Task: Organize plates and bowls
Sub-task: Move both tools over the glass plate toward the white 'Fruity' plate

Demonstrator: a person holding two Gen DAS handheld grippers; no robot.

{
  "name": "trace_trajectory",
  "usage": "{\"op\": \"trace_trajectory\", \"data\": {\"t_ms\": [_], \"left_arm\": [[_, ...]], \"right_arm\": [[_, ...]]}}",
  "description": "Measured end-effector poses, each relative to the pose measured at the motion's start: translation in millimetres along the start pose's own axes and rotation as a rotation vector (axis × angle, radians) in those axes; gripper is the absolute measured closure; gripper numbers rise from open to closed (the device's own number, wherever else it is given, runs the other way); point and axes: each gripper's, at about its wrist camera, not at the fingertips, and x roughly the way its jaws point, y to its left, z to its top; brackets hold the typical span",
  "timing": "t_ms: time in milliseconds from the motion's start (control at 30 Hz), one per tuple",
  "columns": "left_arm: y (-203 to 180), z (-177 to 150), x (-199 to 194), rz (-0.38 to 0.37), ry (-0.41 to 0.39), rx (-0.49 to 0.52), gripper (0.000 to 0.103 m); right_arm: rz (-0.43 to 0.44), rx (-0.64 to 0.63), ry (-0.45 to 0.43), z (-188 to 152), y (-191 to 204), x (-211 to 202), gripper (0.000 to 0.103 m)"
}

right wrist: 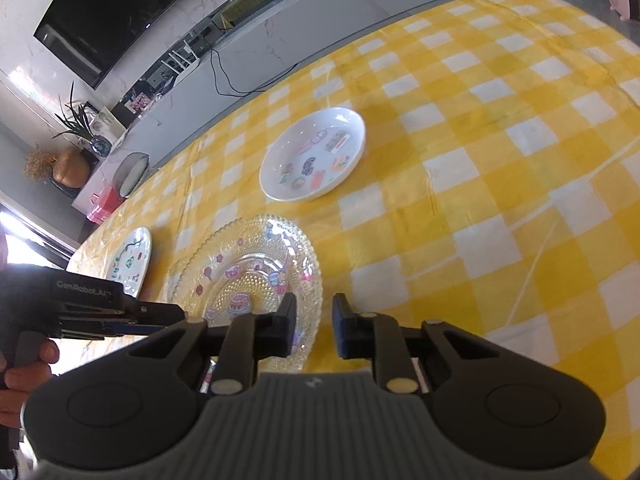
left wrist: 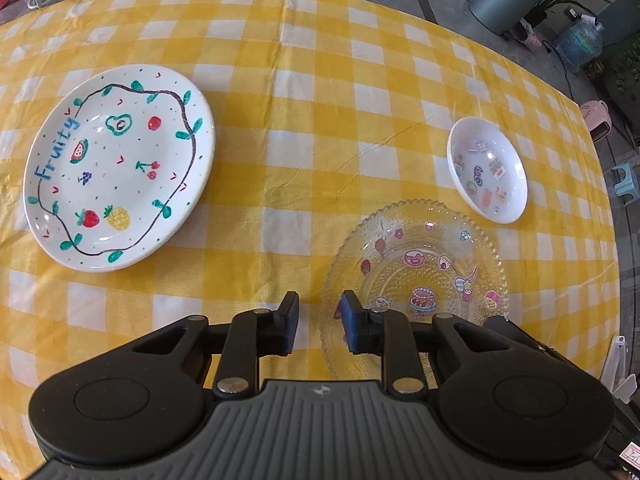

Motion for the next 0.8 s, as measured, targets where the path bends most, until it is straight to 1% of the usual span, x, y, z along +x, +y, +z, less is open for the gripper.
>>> {"op": "trace_trajectory", "data": {"t_ms": [33,67,100,133,267,433,600,700,800], "left_arm": [[-1.3,0.4,0.8,-0.002,-0.001,0.002,0.078],[-2.1,0.4,1.3,-0.007,-0.002,0.004,0.082],[-3.1,0.3,1.6,-0.009,-0.002,0.007,0.085],[-4.5,0.3,2.2,-0.011,-0.003,0.009,0.087],[-8.7,-2.0,0.2,0.018,-0.017,-0.003,0.088],[-12.0,-9.4,-3.6,0.021,-0.025,-0.020,0.091],[-22.6,-27.6,-16.9,0.017,-0.045,-0.020,0.091],[-32.2,-41.7,-26.0,0.002,-0.055,-0.026,0.091],[-42.8,-59.5,-38.7,-0.010,-0.084,-0.018,0.091]], "right_arm": [[0.013,0.013,0.003,-0.1,-2.1,1.4,0.092],[0.022,0.025,0.002,-0.1,-4.2,2.0,0.093],[0.025,0.035,0.003,-0.1,-5.8,1.9,0.096],[0.027,0.042,0.003,-0.3,-7.3,2.0,0.096],[0.049,0.068,0.003,-1.3,-11.6,1.8,0.098],[0.032,0.062,0.005,-2.2,-11.0,-4.7,0.098],[0.039,0.079,0.007,-1.6,-13.1,-20.9,0.098],[0.027,0.061,-0.008,-5.8,-14.2,-37.2,0.098],[0.012,0.061,-0.004,-13.8,-18.1,-55.4,0.097]]}}
